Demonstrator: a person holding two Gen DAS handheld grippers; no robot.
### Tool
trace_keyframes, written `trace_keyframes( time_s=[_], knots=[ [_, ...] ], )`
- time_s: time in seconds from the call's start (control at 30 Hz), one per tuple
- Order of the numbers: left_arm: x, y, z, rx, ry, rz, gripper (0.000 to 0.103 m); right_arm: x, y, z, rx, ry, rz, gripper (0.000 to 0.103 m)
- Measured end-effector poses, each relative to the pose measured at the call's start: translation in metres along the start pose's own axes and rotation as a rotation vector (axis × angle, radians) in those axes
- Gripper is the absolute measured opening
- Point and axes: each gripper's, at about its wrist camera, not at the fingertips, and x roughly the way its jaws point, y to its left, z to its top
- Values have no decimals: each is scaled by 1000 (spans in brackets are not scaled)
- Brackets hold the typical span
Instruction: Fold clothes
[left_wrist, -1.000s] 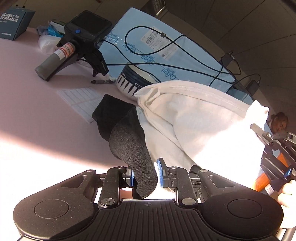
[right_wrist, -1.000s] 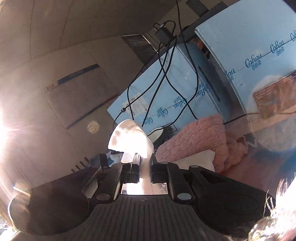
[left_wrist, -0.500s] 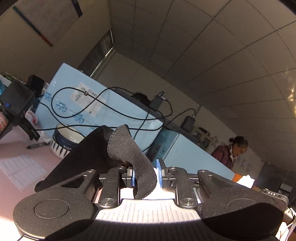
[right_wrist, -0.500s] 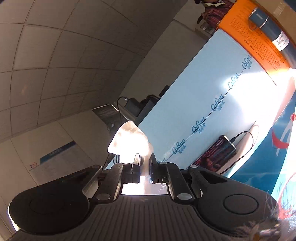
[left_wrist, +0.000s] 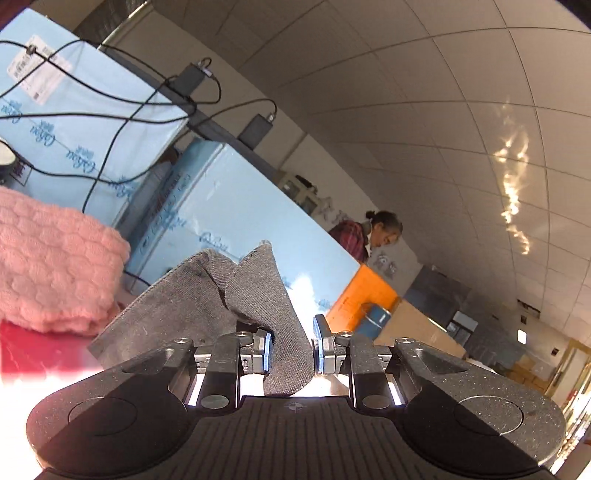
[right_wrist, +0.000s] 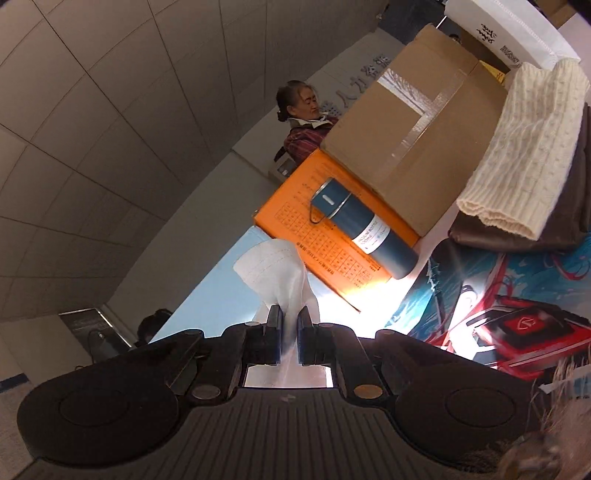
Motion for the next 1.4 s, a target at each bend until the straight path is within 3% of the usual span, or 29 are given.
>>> trace_keyframes(
  time_s=[0.2, 0.37, 0.47, 0.53, 0.57, 0.6, 0.67, 0.7, 0.77, 0.87, 1.07, 1.17, 1.27, 1.4],
  knots=[
    [-29, -1, -37, 2, 59, -83, 20, -40, -39, -7, -16, -31, -178, 6],
    [-57, 4, -54, 16, 131, -26, 20, -57, -40, -5, -91, -74, -252, 5],
    [-68, 4, -53, 57, 155, 18, 20, -59, -33, -6, -148, -65, -240, 5],
    [-74, 0, -49, 103, 118, 83, 23, -55, -27, -7, -164, -31, -216, 7],
    [-77, -2, -46, 128, 90, 122, 30, -52, -25, -9, -170, -12, -211, 8],
    [-81, -5, -44, 154, 63, 161, 54, -49, -22, -11, -178, 13, -206, 8],
    [-85, -9, -39, 201, 6, 234, 89, -42, -16, -17, -195, 64, -196, 11],
    [-86, -10, -35, 220, -26, 263, 90, -39, -13, -20, -203, 89, -191, 14],
    [-78, -14, -29, 275, -40, 288, 90, -30, -7, -27, -226, 149, -182, 47],
    [-62, -19, -23, 367, -16, 309, 94, -19, 6, -38, -270, 232, -147, 51],
    [-20, -20, -44, 548, 220, 339, 94, 4, 32, -63, -361, 390, -66, 67],
    [-5, -9, -54, 595, 382, 419, 95, 17, 45, -76, -420, 457, -39, 75],
    [-14, 0, -50, 576, 381, 440, 95, 31, 59, -93, -494, 510, -40, 76],
    [-21, -7, -28, 588, 276, 431, 95, 47, 70, -113, -591, 568, -73, 78]
  ],
)
